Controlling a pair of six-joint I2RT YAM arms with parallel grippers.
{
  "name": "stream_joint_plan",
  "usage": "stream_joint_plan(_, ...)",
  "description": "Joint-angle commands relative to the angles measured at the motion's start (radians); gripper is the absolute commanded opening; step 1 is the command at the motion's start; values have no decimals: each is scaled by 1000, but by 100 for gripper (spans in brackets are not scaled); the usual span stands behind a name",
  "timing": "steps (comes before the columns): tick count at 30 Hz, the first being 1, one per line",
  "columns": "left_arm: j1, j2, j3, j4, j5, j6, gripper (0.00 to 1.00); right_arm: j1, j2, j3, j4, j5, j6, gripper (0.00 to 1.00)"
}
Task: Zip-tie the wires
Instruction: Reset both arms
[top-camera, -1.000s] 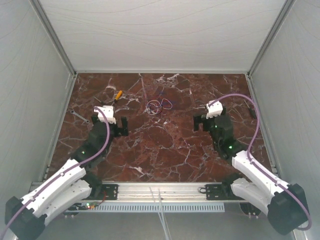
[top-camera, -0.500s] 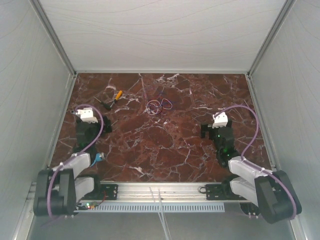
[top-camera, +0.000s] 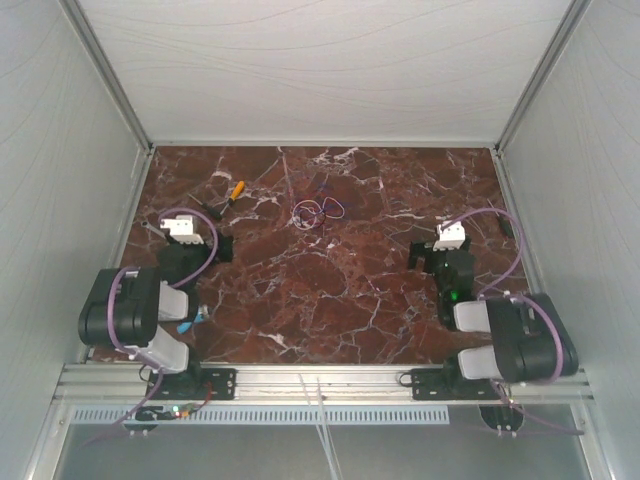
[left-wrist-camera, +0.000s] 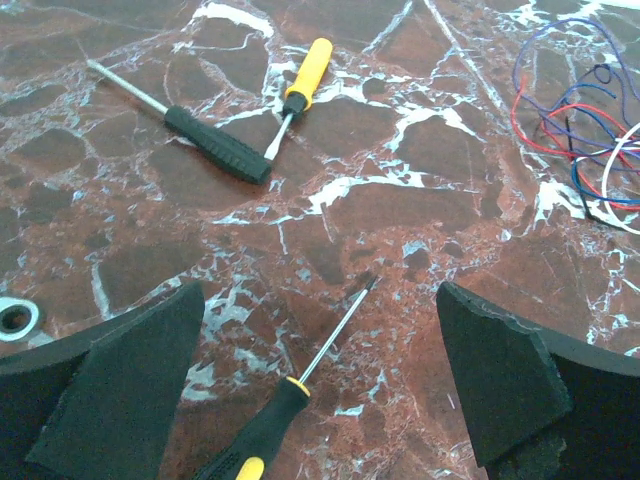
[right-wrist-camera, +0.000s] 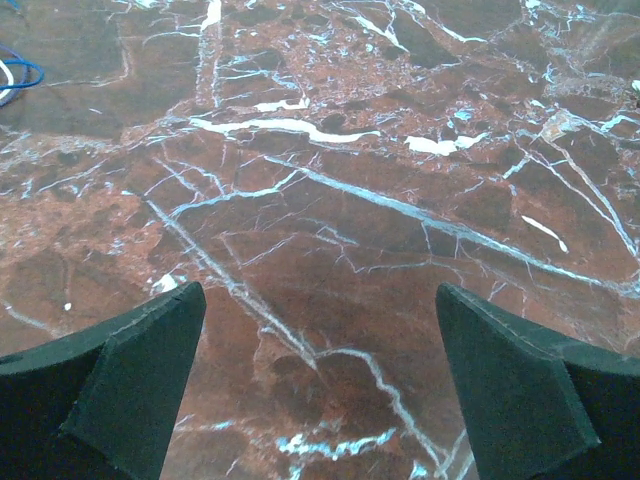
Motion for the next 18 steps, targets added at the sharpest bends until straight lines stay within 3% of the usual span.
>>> stream_joint_plan(1,1,11,49,122,112,45,99,-53,170,43,276,-70,-16,98)
stream_joint_plan(3,-4,9,65,77,114,56,99,-84,290,59,377,-114,7,98)
stream_joint_plan(5,-7,11,66,83,110,57,99,-106,241,137,154,-190,7,98)
stream_joint_plan(7,-8,13,66,83,105,57,100,-143,266,177,109,-274,33,98)
stream_joint_plan(13,-66,9,81,46,-32,79,100,-151,265,184,93,-247,39,98)
stream_joint_plan(18,-68,8,81,48,-37,79,100,-149,265,184,94,-248,39,98)
